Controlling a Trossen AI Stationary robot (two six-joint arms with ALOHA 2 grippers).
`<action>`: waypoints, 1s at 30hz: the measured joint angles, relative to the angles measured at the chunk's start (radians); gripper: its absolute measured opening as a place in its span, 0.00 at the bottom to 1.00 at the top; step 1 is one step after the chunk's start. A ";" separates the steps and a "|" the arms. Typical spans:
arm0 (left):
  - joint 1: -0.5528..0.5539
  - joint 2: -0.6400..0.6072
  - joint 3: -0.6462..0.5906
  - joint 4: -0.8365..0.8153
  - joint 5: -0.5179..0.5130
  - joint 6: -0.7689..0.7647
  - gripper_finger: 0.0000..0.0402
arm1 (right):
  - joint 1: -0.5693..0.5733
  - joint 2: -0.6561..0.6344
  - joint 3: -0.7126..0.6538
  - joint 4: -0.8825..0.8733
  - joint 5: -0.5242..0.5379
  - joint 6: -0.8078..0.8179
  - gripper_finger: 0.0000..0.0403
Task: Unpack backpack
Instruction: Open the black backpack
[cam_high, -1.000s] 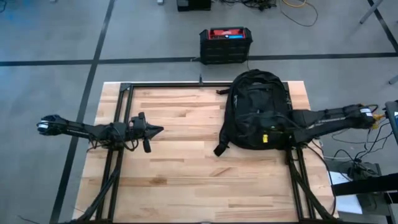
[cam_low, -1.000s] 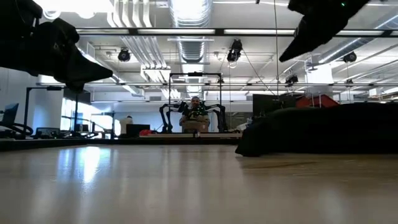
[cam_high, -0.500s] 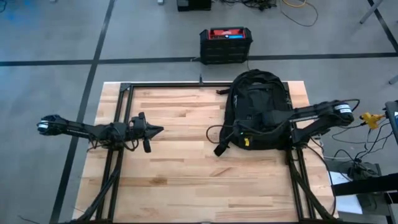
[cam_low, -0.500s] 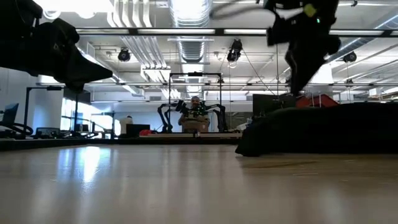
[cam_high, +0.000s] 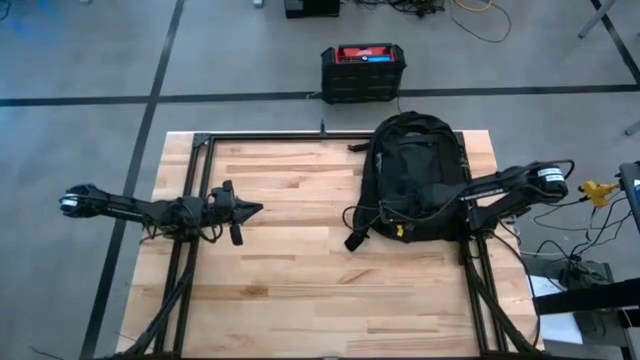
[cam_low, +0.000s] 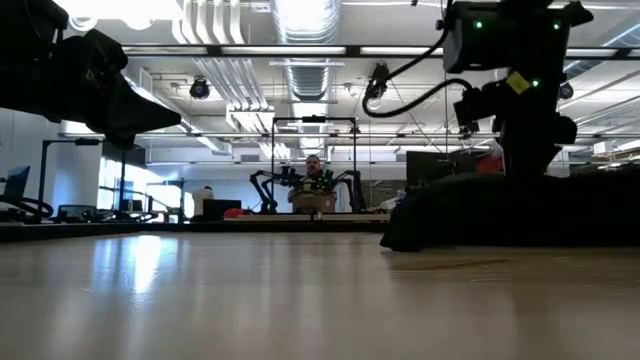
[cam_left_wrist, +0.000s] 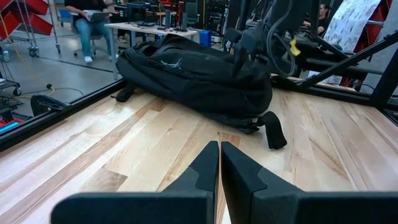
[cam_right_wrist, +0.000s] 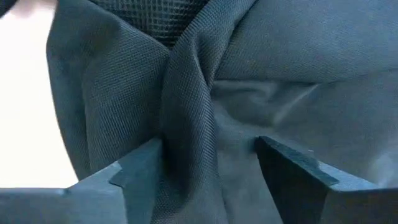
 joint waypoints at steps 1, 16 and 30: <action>0.000 0.000 0.000 0.000 0.000 0.000 0.00 | 0.000 0.007 -0.008 0.035 0.006 0.017 0.54; 0.001 0.000 0.000 0.483 -0.046 0.003 0.00 | 0.011 0.140 0.188 0.637 -0.167 -0.383 0.35; -0.019 0.189 0.001 0.638 0.112 -0.078 0.00 | 0.299 0.048 0.152 0.041 -0.154 -0.023 0.24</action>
